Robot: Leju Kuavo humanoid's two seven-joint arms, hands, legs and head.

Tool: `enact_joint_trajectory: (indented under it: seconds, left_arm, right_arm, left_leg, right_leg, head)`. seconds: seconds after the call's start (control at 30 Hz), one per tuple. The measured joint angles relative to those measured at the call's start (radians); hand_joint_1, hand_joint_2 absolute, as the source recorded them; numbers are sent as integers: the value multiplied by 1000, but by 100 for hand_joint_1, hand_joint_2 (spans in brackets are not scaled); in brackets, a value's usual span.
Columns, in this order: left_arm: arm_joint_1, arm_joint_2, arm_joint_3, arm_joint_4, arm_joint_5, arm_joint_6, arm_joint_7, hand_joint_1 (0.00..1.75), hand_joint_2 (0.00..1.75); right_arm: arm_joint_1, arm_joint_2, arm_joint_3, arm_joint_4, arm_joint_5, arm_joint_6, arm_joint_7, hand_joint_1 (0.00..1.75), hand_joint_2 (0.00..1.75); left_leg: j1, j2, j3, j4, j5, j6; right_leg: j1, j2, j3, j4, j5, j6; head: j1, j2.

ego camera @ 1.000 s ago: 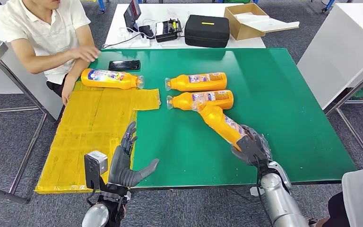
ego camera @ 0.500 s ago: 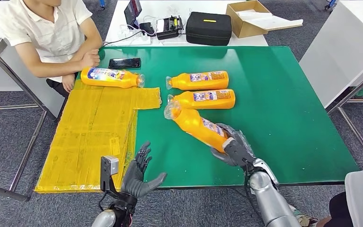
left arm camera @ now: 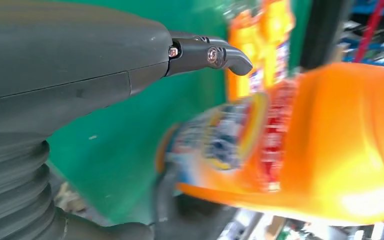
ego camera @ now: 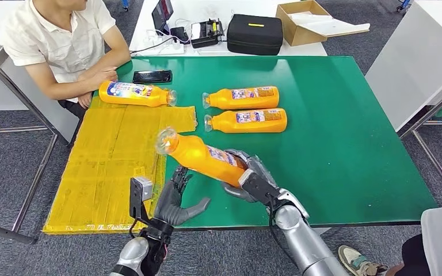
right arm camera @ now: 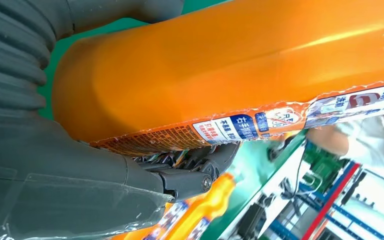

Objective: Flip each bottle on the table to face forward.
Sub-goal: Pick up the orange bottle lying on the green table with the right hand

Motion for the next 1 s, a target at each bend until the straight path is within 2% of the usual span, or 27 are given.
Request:
enact_joint_trajectory:
  seconds: [0.3, 0.47, 0.8, 0.83, 0.93, 1.0]
  left_arm:
    - [-11, -3, -1, -19, 84, -4, -47, 0, 175]
    - [-10, -3, -2, -58, 178, -8, -40, 0, 175]
    - [-9, -3, -22, -89, 337, -75, -17, 0, 175]
    - [-9, -3, -23, -90, 338, -76, -15, 39, 175]
    - [-10, -3, -26, -91, 344, -78, -1, 170, 175]
    - [-12, -3, -30, -86, 354, -81, 10, 175, 175]
  right_arm:
    - [16, 7, 57, -19, -8, -5, 13, 175, 175]
    - [35, 18, 82, -19, -8, -17, 18, 175, 175]
    - [30, 25, 104, -8, -19, -18, 18, 175, 175]
    - [29, 26, 105, -6, -19, -18, 17, 175, 175]
    - [25, 26, 105, 0, -20, -18, 14, 175, 175]
    - [20, 26, 106, 6, -23, -18, 8, 175, 175]
  left_leg:
    - [0, 0, -1, 0, 0, 0]
    - [0, 0, -2, 0, 0, 0]
    - [0, 0, -2, 0, 0, 0]
    - [0, 0, -2, 0, 0, 0]
    - [0, 0, -2, 0, 0, 0]
    - [0, 0, -2, 0, 0, 0]
  right_leg:
    - [0, 0, -1, 0, 0, 0]
    - [0, 0, -2, 0, 0, 0]
    - [0, 0, -2, 0, 0, 0]
    - [0, 0, -2, 0, 0, 0]
    - [0, 0, -2, 0, 0, 0]
    - [0, 0, -2, 0, 0, 0]
  head:
    - [0, 0]
    - [0, 0]
    - [0, 0]
    - [0, 0]
    - [0, 0]
    - [0, 0]
